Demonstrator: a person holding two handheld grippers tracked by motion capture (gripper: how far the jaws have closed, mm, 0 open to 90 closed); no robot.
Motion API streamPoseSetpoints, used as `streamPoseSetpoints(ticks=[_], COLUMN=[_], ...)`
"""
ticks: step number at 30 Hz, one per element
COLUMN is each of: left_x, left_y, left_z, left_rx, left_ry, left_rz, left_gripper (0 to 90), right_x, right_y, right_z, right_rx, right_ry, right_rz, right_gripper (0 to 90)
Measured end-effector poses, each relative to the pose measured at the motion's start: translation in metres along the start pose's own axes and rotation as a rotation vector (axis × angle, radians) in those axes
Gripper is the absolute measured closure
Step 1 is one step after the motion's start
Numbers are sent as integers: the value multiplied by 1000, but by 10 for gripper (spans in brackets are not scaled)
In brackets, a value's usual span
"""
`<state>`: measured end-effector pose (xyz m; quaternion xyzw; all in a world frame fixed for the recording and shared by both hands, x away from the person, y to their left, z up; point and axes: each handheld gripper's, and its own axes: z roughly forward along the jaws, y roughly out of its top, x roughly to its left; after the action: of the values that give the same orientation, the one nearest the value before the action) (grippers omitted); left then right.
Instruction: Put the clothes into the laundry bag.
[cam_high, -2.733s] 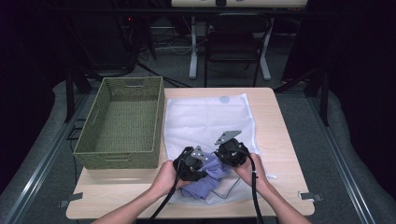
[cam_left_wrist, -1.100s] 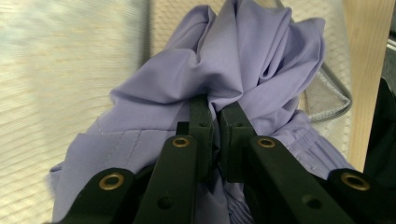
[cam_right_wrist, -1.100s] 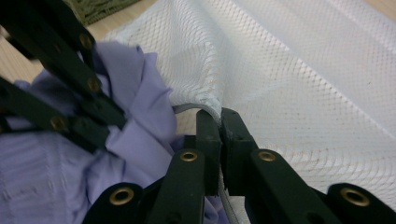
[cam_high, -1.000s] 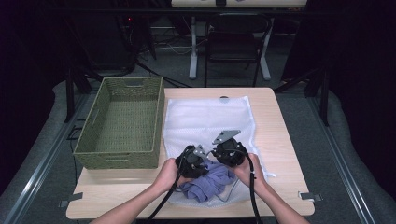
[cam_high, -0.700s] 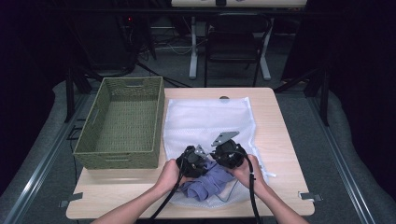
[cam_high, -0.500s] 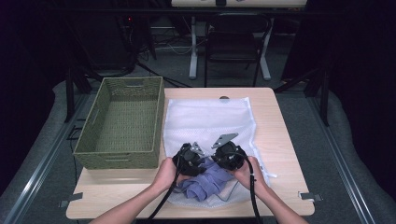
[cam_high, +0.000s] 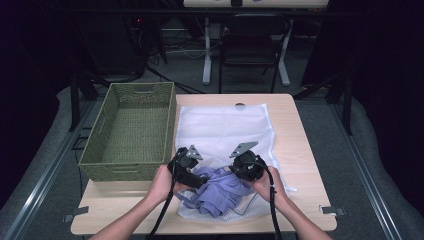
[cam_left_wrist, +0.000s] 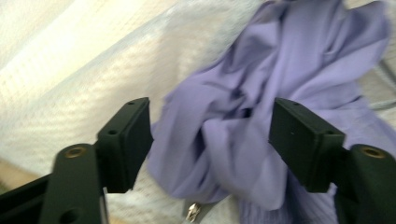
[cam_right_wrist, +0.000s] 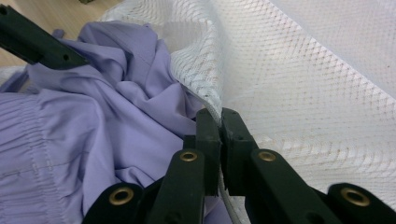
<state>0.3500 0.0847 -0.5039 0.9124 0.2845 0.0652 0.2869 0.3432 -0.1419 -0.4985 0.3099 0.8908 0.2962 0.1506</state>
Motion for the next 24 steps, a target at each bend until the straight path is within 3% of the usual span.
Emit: streamPoseSetpoints(ticks=[2,4,8,12,14,24], left_x=[3,4,3,-2,-5,-26], left_y=[-2,-3,-5,-3,-2,14], left_z=[8,14,25,30,31,29], left_rx=[36,57,70,90,91,16], left_ry=[-26,-50,-100,-137,-140,-172], left_rz=[-12,-17,-22,15,33,97], left_gripper=[264,307,548,786,843,873], right_x=[-1,0,0,1,2,4], right_y=[0,0,0,1,1,7], right_z=[1,2,3,4,4,-7], right_rx=[3,5,7,11,7,-34], right_ry=[0,0,3,5,3,-4], right_rz=[2,-1,2,2,-5,-5], right_gripper=[874,874,874,875,875,875])
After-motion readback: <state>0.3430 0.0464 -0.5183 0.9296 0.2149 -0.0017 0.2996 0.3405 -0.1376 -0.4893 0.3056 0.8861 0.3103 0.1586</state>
